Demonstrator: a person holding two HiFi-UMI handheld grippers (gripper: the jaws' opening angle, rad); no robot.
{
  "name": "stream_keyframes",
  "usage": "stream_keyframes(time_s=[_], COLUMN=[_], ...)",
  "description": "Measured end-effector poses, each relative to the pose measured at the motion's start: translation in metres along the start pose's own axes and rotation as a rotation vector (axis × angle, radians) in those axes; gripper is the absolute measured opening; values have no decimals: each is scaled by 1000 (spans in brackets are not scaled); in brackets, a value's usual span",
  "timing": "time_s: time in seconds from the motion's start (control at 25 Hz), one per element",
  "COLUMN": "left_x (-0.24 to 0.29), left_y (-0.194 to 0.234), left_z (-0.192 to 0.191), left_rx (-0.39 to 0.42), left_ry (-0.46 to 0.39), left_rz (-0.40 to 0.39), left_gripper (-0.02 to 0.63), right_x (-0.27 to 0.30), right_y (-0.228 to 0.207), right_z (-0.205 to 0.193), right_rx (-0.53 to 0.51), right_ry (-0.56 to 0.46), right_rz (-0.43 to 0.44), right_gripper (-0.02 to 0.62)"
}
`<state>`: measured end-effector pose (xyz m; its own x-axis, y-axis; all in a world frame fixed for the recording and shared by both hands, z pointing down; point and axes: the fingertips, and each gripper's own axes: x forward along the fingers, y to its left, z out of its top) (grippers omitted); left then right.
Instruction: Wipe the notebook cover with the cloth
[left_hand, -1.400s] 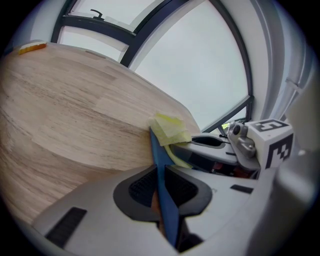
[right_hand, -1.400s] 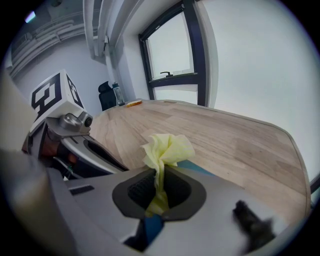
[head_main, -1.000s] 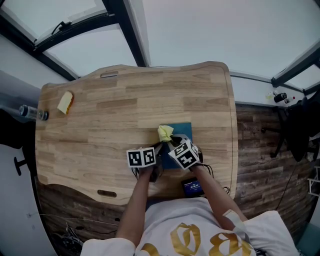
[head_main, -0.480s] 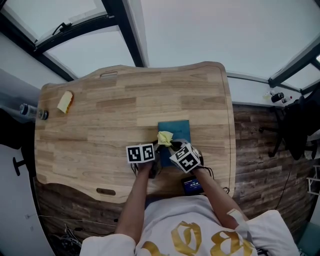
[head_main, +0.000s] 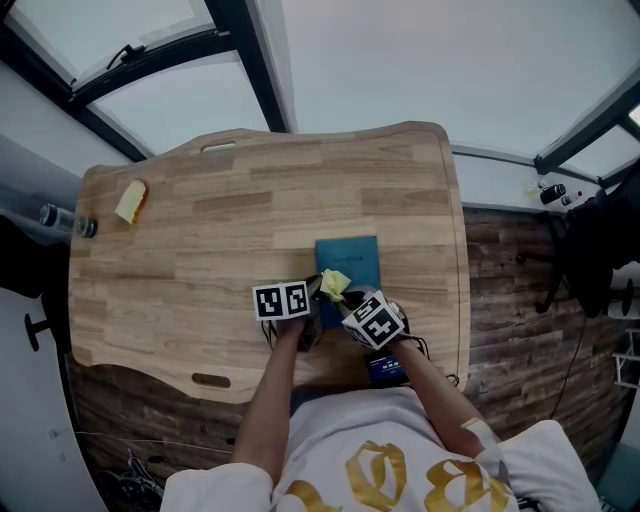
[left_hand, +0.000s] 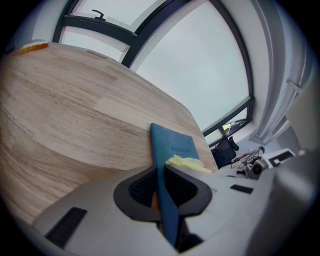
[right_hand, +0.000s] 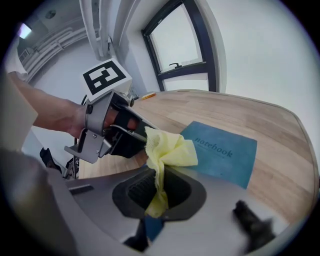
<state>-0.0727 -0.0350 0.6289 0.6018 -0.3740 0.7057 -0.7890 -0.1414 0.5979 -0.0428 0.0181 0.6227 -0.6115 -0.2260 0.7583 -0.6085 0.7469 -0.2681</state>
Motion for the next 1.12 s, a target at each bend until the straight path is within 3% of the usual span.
stream_keyframes(time_s=[0.76, 1.12], left_x=[1, 0], left_y=[0, 0], left_z=[0, 0], left_rx=[-15, -12], left_ry=[-2, -2], left_rz=[-3, -3], left_gripper=[55, 55], right_x=[-2, -2], right_y=[36, 37], right_z=[-20, -22], right_rx=[18, 67], right_ry=[55, 65], right_rz=[112, 119], right_gripper=[37, 37])
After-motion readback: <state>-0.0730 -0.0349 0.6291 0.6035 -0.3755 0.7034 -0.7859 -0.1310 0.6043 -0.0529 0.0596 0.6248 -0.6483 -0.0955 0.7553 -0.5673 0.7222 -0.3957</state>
